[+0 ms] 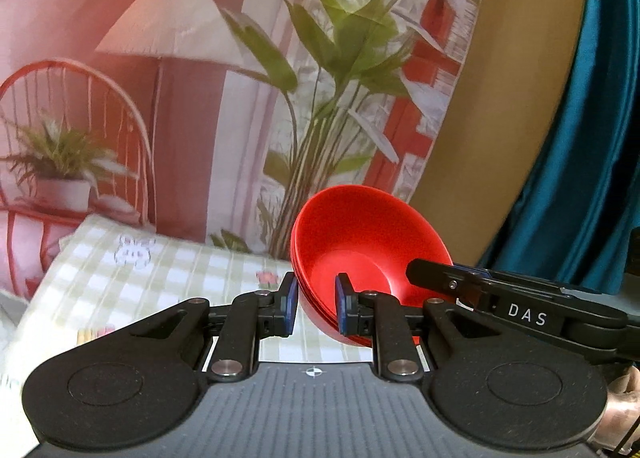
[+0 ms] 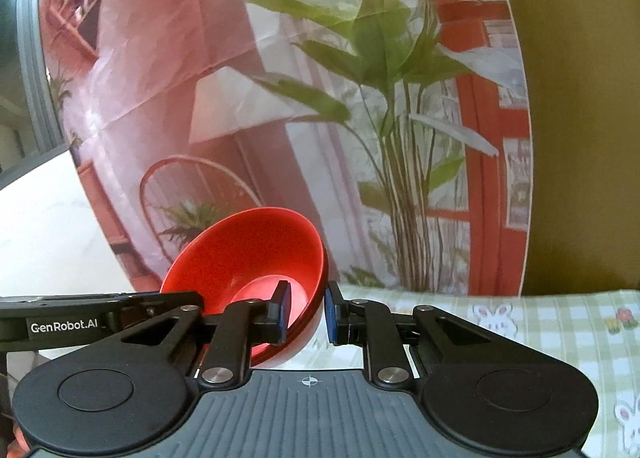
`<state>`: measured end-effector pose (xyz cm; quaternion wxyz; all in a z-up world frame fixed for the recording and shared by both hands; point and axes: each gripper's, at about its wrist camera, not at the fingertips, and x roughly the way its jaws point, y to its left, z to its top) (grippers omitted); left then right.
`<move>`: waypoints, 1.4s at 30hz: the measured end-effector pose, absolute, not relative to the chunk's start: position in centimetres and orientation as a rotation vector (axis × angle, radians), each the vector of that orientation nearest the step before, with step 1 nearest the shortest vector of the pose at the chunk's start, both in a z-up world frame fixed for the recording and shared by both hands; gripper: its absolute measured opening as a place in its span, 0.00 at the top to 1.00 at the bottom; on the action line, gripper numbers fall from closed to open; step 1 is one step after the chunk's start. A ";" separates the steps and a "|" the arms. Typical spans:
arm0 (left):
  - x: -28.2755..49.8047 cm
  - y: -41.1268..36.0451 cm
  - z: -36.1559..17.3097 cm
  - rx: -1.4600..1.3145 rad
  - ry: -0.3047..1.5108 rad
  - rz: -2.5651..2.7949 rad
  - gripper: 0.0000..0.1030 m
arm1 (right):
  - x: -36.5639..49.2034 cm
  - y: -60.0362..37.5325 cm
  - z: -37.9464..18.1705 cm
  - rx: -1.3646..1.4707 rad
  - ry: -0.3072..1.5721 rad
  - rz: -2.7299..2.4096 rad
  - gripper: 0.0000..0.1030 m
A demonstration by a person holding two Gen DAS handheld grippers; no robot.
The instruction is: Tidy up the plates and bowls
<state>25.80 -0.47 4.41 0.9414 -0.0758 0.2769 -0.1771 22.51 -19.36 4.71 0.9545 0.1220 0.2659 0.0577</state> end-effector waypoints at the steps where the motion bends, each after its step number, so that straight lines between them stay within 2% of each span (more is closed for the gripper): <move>1: 25.0 -0.3 4.0 -0.156 0.572 -0.362 0.80 | 21.7 -19.1 4.5 0.247 0.546 0.118 0.83; 10: 19.8 1.1 0.0 -0.200 0.651 -0.342 0.80 | 16.4 -16.4 1.3 0.226 0.633 0.140 0.83; 21: 18.5 1.8 -6.0 -0.243 0.778 -0.323 0.80 | 14.0 -14.5 -3.0 0.155 0.739 0.126 0.83; 42: 18.1 0.6 -9.6 -0.237 0.894 -0.346 0.79 | 12.6 -16.1 -6.4 0.243 0.784 0.093 0.83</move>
